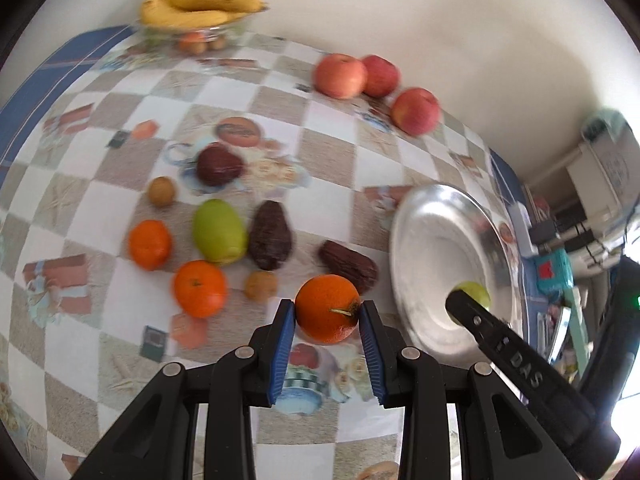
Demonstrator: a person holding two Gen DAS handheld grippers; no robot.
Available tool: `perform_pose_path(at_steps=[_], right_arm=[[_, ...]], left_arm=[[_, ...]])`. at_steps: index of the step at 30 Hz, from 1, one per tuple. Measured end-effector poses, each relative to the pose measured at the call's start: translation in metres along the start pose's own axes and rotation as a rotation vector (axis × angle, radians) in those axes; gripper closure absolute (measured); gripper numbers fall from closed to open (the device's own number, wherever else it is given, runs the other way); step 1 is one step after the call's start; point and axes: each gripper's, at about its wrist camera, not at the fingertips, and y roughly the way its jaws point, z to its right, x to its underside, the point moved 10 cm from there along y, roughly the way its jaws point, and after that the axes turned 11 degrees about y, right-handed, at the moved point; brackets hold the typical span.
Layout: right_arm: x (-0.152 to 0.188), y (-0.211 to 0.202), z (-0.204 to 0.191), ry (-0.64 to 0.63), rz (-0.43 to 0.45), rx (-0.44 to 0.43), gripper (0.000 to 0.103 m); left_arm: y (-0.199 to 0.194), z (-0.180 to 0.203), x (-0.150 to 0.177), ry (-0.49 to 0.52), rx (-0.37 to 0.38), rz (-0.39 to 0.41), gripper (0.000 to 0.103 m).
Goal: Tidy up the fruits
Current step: 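Carry the orange and pear over the steel plate and open both tools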
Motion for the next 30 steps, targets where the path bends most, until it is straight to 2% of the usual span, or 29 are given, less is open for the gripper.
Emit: perform_pose_path(at_steps=[5,10,17,30], right_arm=[[-0.017,0.000,0.042,0.095,0.008,0.058,0.050],[-0.028,-0.004,0.067,0.151,0.028,0.084,0.050],[-0.030,-0.007,0.090,0.215,0.026,0.104,0.049],[-0.021,0.004,0.099,0.244,-0.030,0.114,0.049]], left_arm=[[0.013,0.043,-0.002,0.114,0.043,0.003,0.068],[0.030,0.075,-0.004,0.171,0.079,0.000,0.068],[0.050,0.083,-0.002,0.122,0.117,-0.025,0.068],[0.051,0.072,0.002,0.094,0.107,-0.052,0.058]])
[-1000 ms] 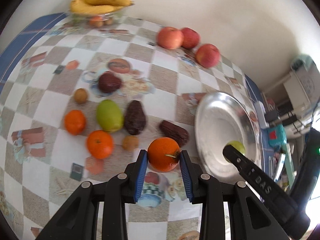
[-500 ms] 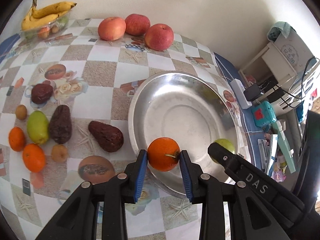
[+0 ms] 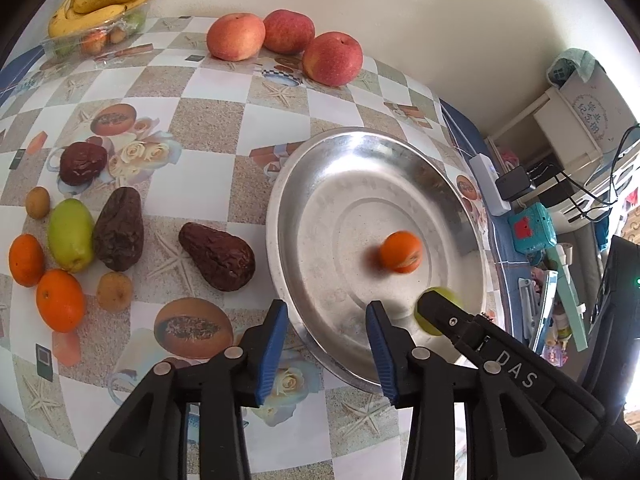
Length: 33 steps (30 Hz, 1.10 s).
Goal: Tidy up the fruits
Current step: 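Carry the orange and pear over the steel plate and open both tools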
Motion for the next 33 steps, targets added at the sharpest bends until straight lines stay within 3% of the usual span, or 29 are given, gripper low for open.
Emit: perform_pose_path(at_steps=[7,19,24,33], right_arm=[[-0.003,-0.004,-0.002,-0.006,0.019,-0.009,0.049],[-0.001,-0.005,-0.007,-0.039,0.020,-0.008,0.049],[0.000,-0.008,-0.018,-0.089,0.038,-0.016,0.049],[0.007,-0.006,-0.031,-0.157,0.035,-0.023,0.049]], left_arm=[[-0.004,-0.005,-0.001,-0.014,-0.007,0.004,0.054],[-0.016,-0.028,-0.003,-0.071,-0.049,0.003,0.029],[-0.025,-0.047,-0.002,-0.100,-0.119,0.006,0.020],[-0.051,-0.096,0.005,-0.168,-0.321,-0.003,0.019]])
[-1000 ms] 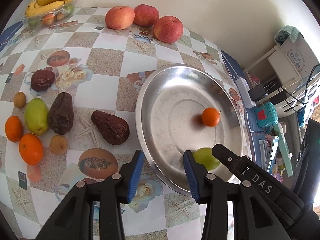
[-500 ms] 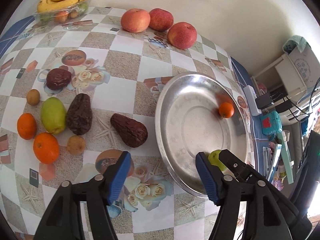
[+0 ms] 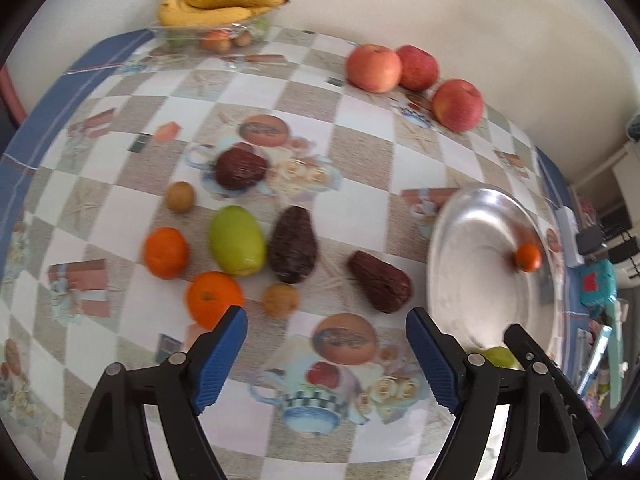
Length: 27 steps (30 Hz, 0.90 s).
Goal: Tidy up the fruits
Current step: 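Carry the orange and pear over the steel plate and open both tools, then move both tools back from the plate toward the remaining fruit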
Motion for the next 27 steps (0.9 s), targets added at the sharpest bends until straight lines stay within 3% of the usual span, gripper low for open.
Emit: perform_pose_path(at_steps=[5,11,17,19,20,23,27], right_arm=[[0.003,0.001,-0.009,-0.056,0.004,0.005,0.049],[0.007,0.000,-0.026,-0.135,0.016,-0.006,0.049],[0.010,-0.007,-0.047,-0.208,0.046,-0.052,0.049],[0.012,-0.008,-0.054,-0.229,0.053,-0.069,0.042],[0.013,-0.009,-0.057,-0.237,0.055,-0.074,0.035],[0.016,-0.009,-0.063,-0.262,0.057,-0.076,0.035],[0.018,-0.007,-0.065,-0.281,0.061,-0.066,0.032]], left_arm=[[-0.007,-0.036,-0.002,-0.087,-0.076,0.016,0.019],[-0.013,-0.067,-0.001,-0.180,-0.110,0.030,0.019],[-0.014,-0.077,0.001,-0.207,-0.124,0.027,0.019],[-0.013,-0.077,0.001,-0.211,-0.120,0.025,0.018],[-0.013,-0.076,0.001,-0.210,-0.116,0.023,0.016],[-0.012,-0.075,0.000,-0.200,-0.120,0.024,0.001],[-0.013,-0.077,0.000,-0.183,-0.149,0.027,0.000]])
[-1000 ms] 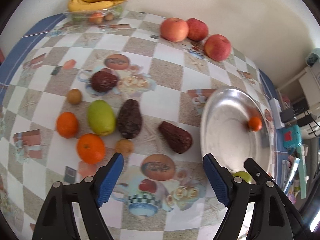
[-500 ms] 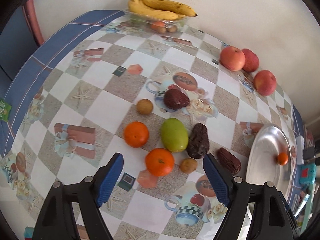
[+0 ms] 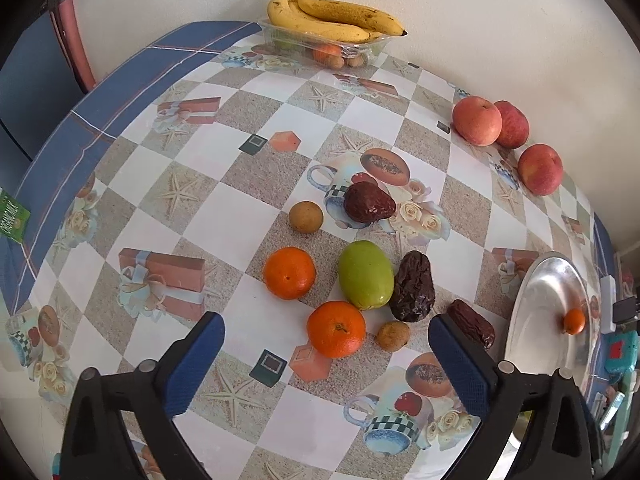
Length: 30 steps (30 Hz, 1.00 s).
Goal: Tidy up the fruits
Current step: 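Move both tools back from the plate toward the remaining fruit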
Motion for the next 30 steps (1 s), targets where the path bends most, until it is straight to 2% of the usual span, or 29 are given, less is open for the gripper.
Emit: perform_pose_path(at_steps=[1,2,3,10,21,27,30], right_arm=[[0.000,0.001,0.000,-0.007,0.003,0.005,0.022],[0.000,0.001,0.000,-0.015,0.005,0.017,0.006],[0.000,0.002,0.001,-0.021,0.009,0.029,0.001],[0.001,0.003,-0.006,-0.037,0.015,-0.001,0.001],[0.010,0.003,-0.053,-0.157,0.004,-0.098,0.001],[0.003,0.001,-0.079,-0.211,0.039,-0.139,0.002],[0.006,0.007,-0.090,-0.257,0.033,-0.134,0.015]], left_arm=[[0.001,-0.001,0.000,0.002,-0.008,-0.003,0.000],[0.002,-0.003,0.001,0.000,-0.010,-0.006,0.000],[0.003,-0.004,0.001,-0.002,-0.011,-0.008,0.000],[0.005,-0.019,-0.002,-0.022,-0.015,-0.003,0.000],[0.008,-0.074,-0.011,-0.215,0.011,0.043,0.000],[0.011,-0.076,-0.019,-0.170,0.002,0.054,0.000],[0.016,-0.060,-0.018,-0.134,0.086,0.026,0.000]])
